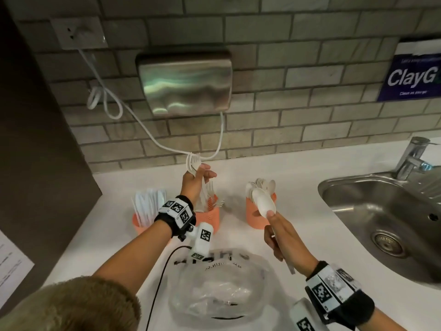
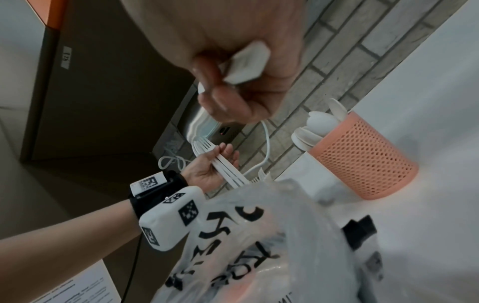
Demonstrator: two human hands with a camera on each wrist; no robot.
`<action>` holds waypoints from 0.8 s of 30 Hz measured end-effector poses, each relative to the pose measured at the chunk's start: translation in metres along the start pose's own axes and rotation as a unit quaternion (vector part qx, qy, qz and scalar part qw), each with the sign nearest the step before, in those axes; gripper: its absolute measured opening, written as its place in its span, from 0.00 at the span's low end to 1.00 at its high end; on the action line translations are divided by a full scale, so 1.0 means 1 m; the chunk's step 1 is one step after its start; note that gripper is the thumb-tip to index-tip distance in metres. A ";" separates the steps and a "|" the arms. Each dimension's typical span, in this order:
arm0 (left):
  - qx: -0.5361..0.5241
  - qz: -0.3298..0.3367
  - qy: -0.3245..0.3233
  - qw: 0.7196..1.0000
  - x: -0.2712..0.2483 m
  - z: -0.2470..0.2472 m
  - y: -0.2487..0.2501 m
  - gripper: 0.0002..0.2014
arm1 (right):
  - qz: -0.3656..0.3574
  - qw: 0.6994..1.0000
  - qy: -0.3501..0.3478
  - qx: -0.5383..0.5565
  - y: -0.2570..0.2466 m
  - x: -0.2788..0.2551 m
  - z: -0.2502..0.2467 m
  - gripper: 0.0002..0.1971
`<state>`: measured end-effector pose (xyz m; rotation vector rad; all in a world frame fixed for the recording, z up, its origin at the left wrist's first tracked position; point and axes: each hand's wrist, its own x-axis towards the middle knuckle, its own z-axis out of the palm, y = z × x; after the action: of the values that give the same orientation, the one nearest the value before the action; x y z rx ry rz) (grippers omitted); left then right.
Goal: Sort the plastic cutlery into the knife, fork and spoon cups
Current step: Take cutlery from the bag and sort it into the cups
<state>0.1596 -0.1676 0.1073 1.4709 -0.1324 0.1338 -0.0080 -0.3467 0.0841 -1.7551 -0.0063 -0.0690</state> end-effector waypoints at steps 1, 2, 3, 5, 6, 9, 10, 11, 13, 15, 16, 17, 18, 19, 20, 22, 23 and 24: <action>0.014 -0.003 -0.002 1.000 0.002 0.002 -0.005 0.11 | 0.000 1.000 0.006 -0.003 0.002 0.003 -0.002 0.21; 0.019 -0.004 -0.006 1.000 0.004 0.004 -0.009 0.09 | 0.001 1.000 0.013 0.000 0.005 0.005 -0.003 0.20; 0.031 -0.001 -0.012 0.999 0.007 0.004 -0.013 0.06 | 0.003 1.000 0.020 0.002 0.007 0.008 -0.006 0.20; 0.089 0.020 -0.029 0.995 0.010 0.005 -0.018 0.05 | 0.012 0.999 0.033 0.006 0.013 0.012 -0.010 0.21; 0.127 0.031 -0.039 0.991 0.012 0.004 -0.021 0.08 | 0.017 0.999 0.037 0.009 0.015 0.014 -0.011 0.21; 0.224 0.052 -0.063 0.971 0.010 0.005 -0.026 0.12 | 0.025 0.998 0.046 0.035 0.016 0.018 -0.013 0.17; 0.255 0.055 -0.073 0.963 0.009 0.006 -0.029 0.13 | 0.022 0.997 0.048 0.048 0.015 0.019 -0.012 0.13; 0.281 0.056 -0.086 0.954 0.009 0.006 -0.032 0.13 | 0.016 0.997 0.050 0.059 0.013 0.019 -0.012 0.10; 0.342 0.069 -0.114 0.930 0.009 0.004 -0.037 0.13 | -0.001 0.996 0.050 0.069 0.012 0.021 -0.012 0.10; 0.429 0.102 -0.154 0.884 0.010 0.003 -0.039 0.14 | -0.014 0.996 0.056 0.071 0.012 0.024 -0.012 0.10; 0.471 0.119 -0.175 0.856 0.009 0.003 -0.039 0.15 | -0.017 0.995 0.062 0.075 0.013 0.026 -0.012 0.10; 0.510 0.133 -0.186 0.829 0.009 0.003 -0.039 0.16 | -0.020 0.994 0.067 0.080 0.014 0.027 -0.013 0.10; 0.552 0.146 -0.185 0.800 0.009 0.004 -0.040 0.18 | -0.022 0.993 0.073 0.086 0.015 0.028 -0.013 0.11; 0.601 0.155 -0.175 0.765 0.010 0.005 -0.042 0.21 | -0.024 0.993 0.078 0.091 0.016 0.030 -0.014 0.11; 0.647 0.152 -0.157 0.731 0.011 0.006 -0.043 0.24 | -0.025 0.992 0.081 0.094 0.017 0.030 -0.015 0.11; 0.708 0.112 -0.124 0.686 0.014 0.009 -0.045 0.25 | -0.024 0.991 0.089 0.096 0.018 0.031 -0.018 0.11; 0.726 0.087 -0.118 0.672 0.016 0.009 -0.046 0.25 | -0.025 0.991 0.093 0.096 0.019 0.030 -0.020 0.11; 0.742 0.065 -0.120 0.657 0.016 0.010 -0.047 0.25 | -0.025 0.990 0.097 0.096 0.019 0.030 -0.022 0.11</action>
<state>0.1837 -0.1820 0.0650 3.1587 -0.4042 0.1674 0.0216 -0.3727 0.0704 -1.5496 0.0815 -0.2678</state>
